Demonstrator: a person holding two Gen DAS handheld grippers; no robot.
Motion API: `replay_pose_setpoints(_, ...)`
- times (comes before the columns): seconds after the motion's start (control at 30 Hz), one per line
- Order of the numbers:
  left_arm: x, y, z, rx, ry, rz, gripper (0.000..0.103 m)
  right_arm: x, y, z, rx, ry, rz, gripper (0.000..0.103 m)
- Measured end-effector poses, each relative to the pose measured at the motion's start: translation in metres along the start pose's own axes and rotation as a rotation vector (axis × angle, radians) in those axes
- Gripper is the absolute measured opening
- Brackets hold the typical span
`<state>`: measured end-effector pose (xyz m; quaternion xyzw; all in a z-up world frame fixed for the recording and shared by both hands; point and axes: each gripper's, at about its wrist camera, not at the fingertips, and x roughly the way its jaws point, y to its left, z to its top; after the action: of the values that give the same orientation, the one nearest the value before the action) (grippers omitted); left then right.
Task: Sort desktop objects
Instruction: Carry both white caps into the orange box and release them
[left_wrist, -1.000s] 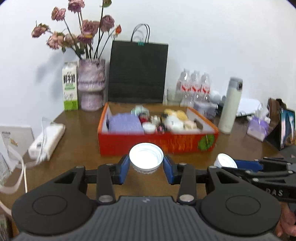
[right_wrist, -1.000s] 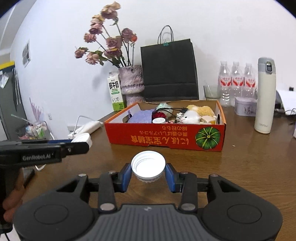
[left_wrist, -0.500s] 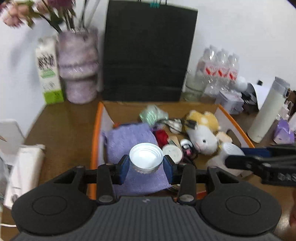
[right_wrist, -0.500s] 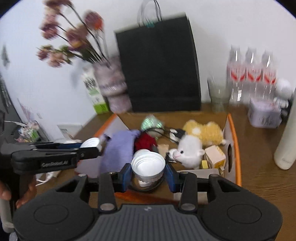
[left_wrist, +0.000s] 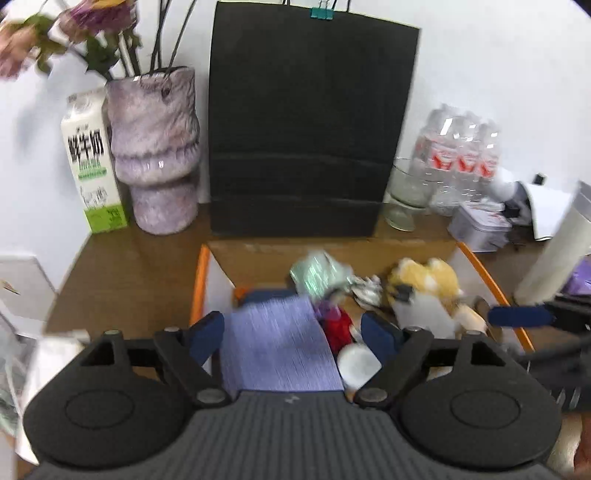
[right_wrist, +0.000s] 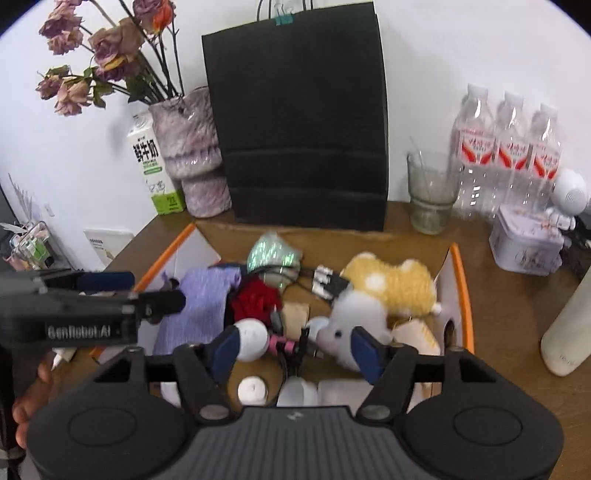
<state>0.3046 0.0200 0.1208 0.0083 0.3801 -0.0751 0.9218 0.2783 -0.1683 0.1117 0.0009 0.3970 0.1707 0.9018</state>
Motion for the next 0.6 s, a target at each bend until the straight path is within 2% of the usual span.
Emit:
replay_pose_setpoints(0.1, 0.012, 0.002, 0.039, -0.047, 0.078, 0.046, 0.090, 0.014, 0.003, 0.035, -0.023, 0.064, -0.085, 0.071)
replay_pose_setpoints(0.2, 0.010, 0.003, 0.037, -0.107, 0.101, 0.054, 0.090, 0.022, -0.004, 0.048, 0.014, 0.083, -0.157, 0.071)
replay_pose_setpoints(0.3, -0.004, -0.005, 0.015, -0.061, 0.077, 0.052, 0.094, 0.014, -0.011, 0.034, 0.068, 0.065, -0.133, 0.071)
replay_pose_setpoints(0.37, -0.019, -0.012, -0.001, -0.019, 0.029, 0.089, 0.099, 0.003, -0.011, 0.019, 0.060, 0.050, -0.113, 0.071)
replay_pose_setpoints(0.43, -0.038, -0.015, -0.018, -0.031, -0.035, 0.111, 0.102, -0.013, -0.008, 0.003, 0.050, 0.009, -0.124, 0.071)
replay_pose_setpoints(0.6, -0.080, -0.022, -0.064, -0.060, -0.120, 0.025, 0.103, -0.050, -0.007, -0.041, 0.102, -0.090, -0.094, 0.075)
